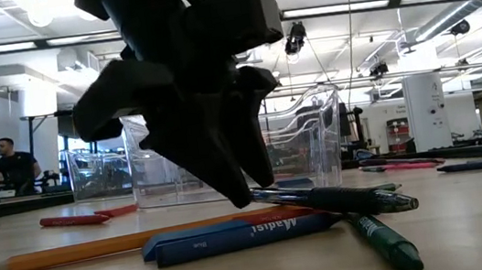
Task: Sort crayons/erasers/pens/pencils in bins
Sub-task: Put the black pen into the top left transparent bin
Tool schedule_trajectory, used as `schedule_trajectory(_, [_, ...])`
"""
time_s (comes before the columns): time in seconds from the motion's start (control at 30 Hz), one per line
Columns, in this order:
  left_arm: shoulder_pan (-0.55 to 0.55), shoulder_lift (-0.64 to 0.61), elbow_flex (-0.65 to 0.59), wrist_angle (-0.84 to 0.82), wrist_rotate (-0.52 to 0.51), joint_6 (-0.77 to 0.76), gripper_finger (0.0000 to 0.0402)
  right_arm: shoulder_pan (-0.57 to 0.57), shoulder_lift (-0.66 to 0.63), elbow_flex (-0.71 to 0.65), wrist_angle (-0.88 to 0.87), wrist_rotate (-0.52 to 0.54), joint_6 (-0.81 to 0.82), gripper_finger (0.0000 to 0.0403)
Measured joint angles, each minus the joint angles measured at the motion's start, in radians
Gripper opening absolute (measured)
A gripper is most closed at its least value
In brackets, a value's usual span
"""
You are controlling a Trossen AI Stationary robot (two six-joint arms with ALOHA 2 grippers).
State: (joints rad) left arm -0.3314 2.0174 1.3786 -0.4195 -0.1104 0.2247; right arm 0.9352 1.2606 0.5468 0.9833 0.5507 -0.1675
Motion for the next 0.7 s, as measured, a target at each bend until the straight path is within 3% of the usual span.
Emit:
schedule_trajectory(0.4, [0.002,0.078,0.005,0.075,-0.002,0.025,0.0161,0.000,0.000,0.000,-0.010,0.000,0.003,0.0192])
schedule_trajectory(0.7, [0.002,0.075,0.008,0.076,-0.004,0.033,0.0062,0.000,0.000,0.000,-0.013,0.000,0.001,0.0192])
